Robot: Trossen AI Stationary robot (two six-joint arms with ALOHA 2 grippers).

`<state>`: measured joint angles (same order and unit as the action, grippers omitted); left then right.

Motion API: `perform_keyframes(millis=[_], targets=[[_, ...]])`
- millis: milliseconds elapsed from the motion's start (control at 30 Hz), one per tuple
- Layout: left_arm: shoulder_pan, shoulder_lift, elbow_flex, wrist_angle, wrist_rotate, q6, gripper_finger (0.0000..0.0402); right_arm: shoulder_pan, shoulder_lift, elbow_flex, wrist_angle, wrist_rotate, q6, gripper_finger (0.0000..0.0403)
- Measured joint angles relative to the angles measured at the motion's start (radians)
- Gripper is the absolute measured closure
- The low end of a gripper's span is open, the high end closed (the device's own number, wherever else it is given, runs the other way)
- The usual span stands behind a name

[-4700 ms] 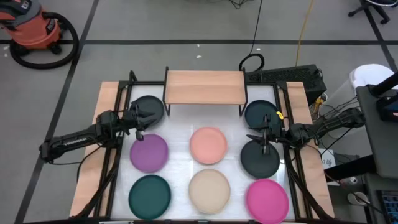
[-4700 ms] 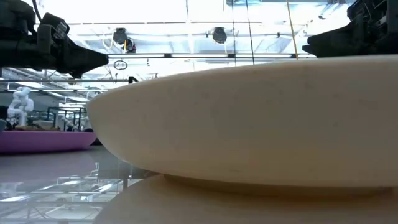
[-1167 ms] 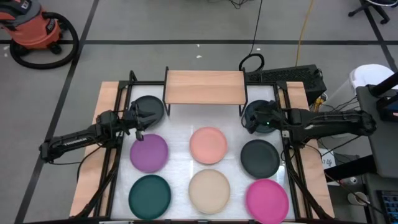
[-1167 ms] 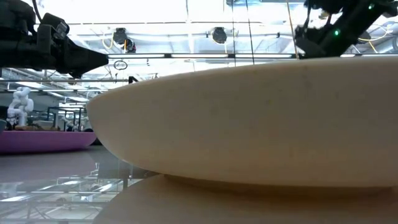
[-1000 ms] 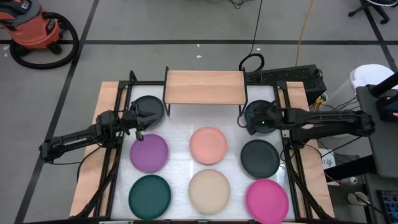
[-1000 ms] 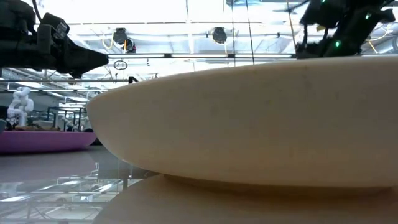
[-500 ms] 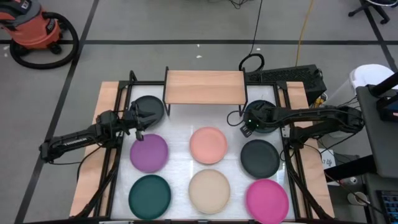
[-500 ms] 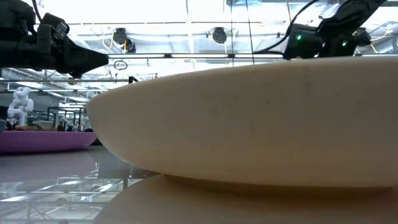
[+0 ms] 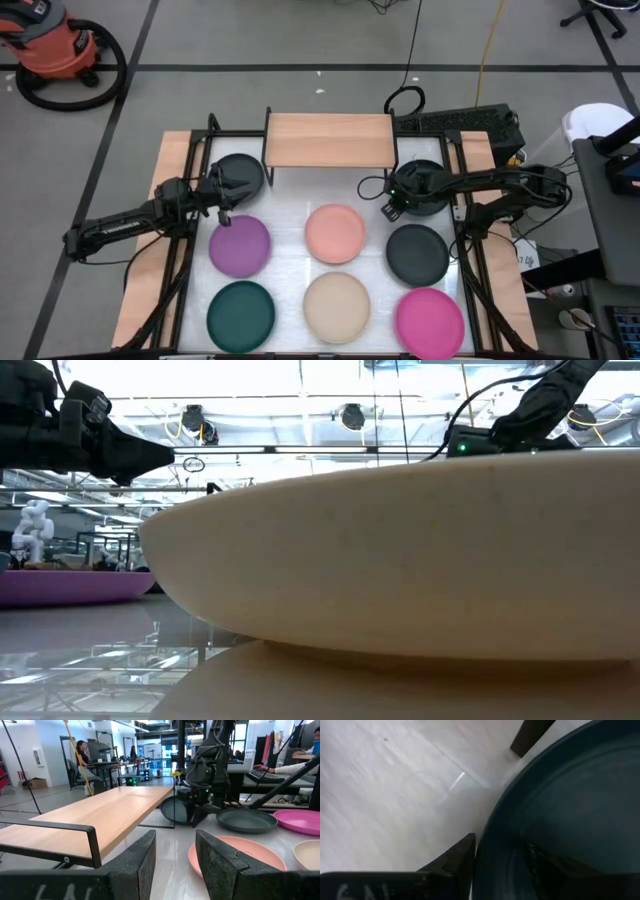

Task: Place and stack plates onto a shelf
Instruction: Put the dark blue plate on the shelf

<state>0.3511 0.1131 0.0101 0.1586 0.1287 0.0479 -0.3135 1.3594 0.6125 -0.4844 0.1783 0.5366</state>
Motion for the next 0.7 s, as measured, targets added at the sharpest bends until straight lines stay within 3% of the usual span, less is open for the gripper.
perform_keyframes(millis=[533,700], targets=[[0.0,0.0,0.0,0.001,0.0,0.0,0.0256,-0.013,-0.016,0.002,-0.011,0.024,-0.003,0.0389],[0.0,0.0,0.0,0.001,0.0,0.0,0.0256,-0.013,-0.016,0.002,-0.015,0.022,-0.001,0.0397]])
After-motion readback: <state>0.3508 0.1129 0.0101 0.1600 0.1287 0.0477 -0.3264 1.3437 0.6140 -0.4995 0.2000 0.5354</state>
